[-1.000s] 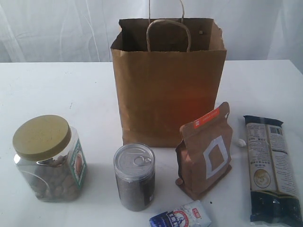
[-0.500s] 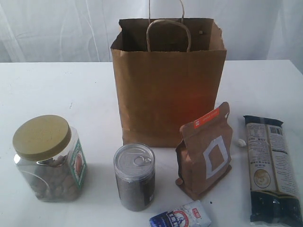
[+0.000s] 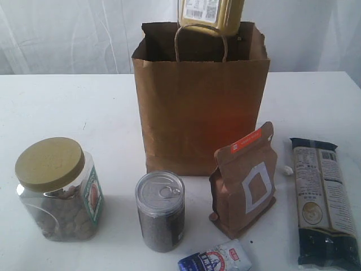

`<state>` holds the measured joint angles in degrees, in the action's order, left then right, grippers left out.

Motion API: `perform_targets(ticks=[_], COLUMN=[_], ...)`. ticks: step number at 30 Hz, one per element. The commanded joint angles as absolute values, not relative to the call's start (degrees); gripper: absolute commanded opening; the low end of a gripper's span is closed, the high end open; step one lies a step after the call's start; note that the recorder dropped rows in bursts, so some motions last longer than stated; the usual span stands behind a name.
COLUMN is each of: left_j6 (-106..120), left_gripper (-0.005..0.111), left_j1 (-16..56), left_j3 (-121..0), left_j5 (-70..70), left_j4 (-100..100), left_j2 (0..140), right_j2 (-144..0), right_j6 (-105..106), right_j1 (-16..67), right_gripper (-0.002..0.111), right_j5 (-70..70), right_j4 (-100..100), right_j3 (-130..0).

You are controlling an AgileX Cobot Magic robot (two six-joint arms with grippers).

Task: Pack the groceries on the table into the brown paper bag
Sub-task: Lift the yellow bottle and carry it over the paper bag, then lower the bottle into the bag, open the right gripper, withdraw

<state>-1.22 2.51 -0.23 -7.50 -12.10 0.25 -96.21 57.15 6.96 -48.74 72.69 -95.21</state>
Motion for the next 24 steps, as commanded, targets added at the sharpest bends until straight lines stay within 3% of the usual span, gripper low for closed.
perform_targets(ticks=[1,5,11,18,24], left_j6=[-1.29,-1.29,-1.29,-1.29,-1.29], left_gripper=[0.0,0.0,0.0,0.0,0.0], left_j1=[2.63,2.63,2.63,2.63,2.63], left_j3=[0.0,0.0,0.0,0.0,0.0], left_j5=[-7.54,-7.54,-7.54,-7.54,-7.54], left_j4=[-12.31,-12.31,-12.31,-12.31,-12.31], left_j2=[0.0,0.0,0.0,0.0,0.0], right_j2=[-96.18,-96.28,-96.56,-99.1,-99.45], right_j6=[58.27,57.61,57.73,57.73,57.27], right_j1=[6.95,6.95,6.95,6.95,6.95], right_gripper=[0.0,0.001,0.026,0.028,0.05], right_j5=[-47.92,-46.88,-44.4,-45.07,-46.2], right_j4=[67.46,60.87,60.72,60.72,59.16], right_j3=[-95.95,-95.95,-95.95,-95.95,-95.95])
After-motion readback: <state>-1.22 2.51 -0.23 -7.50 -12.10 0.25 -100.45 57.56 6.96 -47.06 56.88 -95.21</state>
